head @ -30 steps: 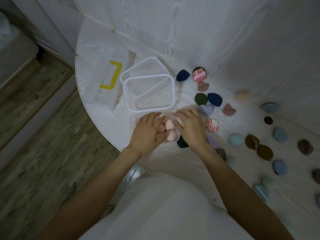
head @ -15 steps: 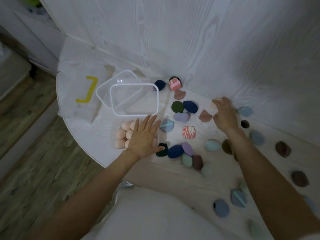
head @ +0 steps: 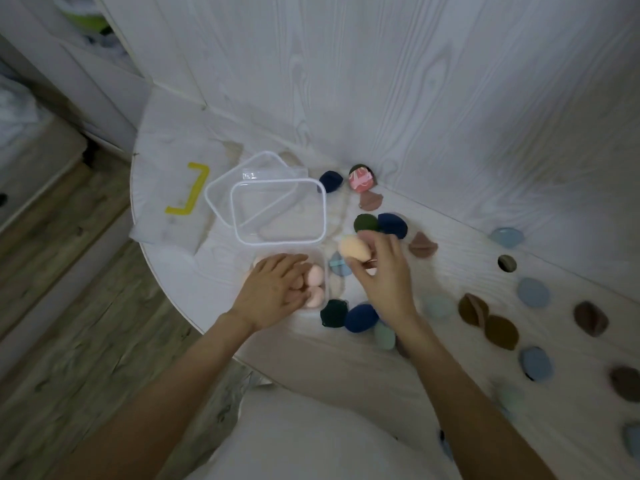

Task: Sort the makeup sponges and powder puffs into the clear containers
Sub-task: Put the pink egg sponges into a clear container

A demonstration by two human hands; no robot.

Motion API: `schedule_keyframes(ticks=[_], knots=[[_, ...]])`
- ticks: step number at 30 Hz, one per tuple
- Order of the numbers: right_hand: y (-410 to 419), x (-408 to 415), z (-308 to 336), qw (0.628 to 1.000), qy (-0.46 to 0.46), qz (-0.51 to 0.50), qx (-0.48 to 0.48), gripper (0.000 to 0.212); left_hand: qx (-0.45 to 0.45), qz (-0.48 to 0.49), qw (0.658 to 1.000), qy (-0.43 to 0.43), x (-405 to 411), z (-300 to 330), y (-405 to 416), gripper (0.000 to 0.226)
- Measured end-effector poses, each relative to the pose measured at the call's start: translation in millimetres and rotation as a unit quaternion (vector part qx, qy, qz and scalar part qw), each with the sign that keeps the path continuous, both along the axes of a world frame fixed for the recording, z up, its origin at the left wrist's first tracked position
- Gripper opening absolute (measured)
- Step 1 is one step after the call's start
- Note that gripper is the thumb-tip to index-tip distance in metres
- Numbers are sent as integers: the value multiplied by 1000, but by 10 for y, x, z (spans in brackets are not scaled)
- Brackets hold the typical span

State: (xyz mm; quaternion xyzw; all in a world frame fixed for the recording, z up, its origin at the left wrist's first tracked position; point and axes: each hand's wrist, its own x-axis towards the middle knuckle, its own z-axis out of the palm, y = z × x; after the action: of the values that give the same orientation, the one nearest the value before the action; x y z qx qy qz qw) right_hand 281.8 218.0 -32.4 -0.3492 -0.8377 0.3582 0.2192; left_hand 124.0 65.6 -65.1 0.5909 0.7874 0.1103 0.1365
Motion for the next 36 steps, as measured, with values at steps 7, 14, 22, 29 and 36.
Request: schedule_keyframes(ticks=[7,14,22,29,36], knots=[[-391,-458,-193,995,-27,44,83,37,-32,-11,999,-1,-113,-31,-2,58],[-432,-510,-338,984,-105,39,136,38,-62,-38,997,27,-207,13,108,68],[-503,-530,-391,943,-156,126,265,38,-87,-9,996,34,-210,8,-16,81],[-390,-506,-428,915,-134,233,300,26,-79,12,996,34,-154,-65,1,87],[-272,-546,-134,909,-256,252,211,23,-64,16,998,-1,-145,-123,-42,69]])
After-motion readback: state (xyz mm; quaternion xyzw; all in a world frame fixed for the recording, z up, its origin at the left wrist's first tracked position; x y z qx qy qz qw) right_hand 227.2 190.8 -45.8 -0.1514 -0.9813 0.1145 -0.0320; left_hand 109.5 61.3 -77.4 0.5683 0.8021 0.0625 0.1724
